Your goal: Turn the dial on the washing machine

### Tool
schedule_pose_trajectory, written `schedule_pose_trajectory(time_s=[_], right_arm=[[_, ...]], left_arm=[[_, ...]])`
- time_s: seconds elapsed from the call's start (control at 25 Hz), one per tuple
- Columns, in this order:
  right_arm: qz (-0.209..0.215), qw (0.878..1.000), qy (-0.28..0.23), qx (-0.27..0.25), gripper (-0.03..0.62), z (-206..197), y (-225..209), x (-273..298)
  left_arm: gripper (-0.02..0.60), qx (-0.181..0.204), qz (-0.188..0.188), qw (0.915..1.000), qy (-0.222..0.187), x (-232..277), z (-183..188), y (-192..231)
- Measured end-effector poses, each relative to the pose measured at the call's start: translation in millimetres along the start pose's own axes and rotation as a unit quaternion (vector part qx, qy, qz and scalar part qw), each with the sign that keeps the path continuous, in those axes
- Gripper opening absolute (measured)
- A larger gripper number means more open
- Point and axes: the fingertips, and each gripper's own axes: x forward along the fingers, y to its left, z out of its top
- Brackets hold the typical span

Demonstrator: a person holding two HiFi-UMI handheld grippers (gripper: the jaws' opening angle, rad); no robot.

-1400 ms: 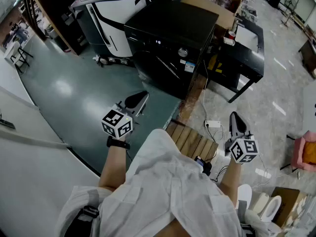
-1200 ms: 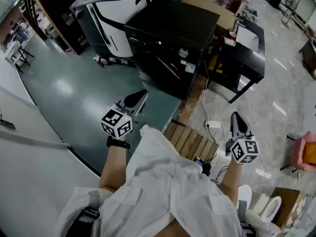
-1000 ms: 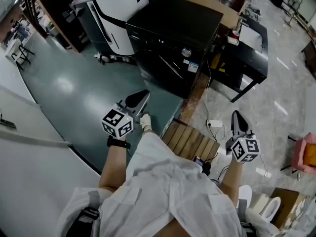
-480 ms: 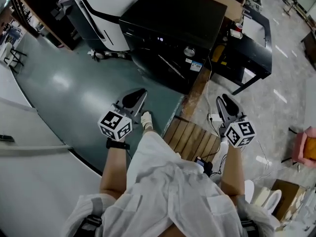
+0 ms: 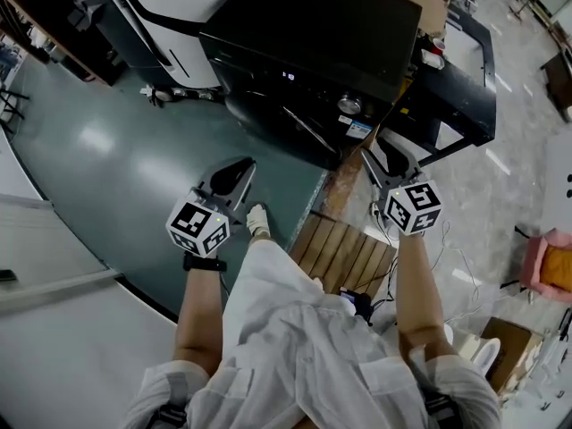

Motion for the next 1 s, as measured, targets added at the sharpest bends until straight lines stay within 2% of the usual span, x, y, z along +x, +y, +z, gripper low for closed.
schedule_pose_trajectory(time_s=[0.48, 0.84, 1.0], right_arm=[[0.004, 0.992, 0.077, -0.102, 0.218, -9.8, -20.1, 111.2], [-0.027, 0.981, 0.125, -0.142, 0.235, -29.9, -42.0, 137.8], [-0.044, 0.979, 0.124, -0.154, 0.23, -34.0, -45.8, 135.0]], left_arm=[[0.029, -0.025, 0.008, 0.9997, 0.003, 24.3, -21.0, 50.1], [0.029, -0.038, 0.005, 0.9992, 0.007, 32.1, -34.5, 54.6], [0.029, -0.04, 0.005, 0.9991, 0.009, 31.5, -35.8, 53.4]])
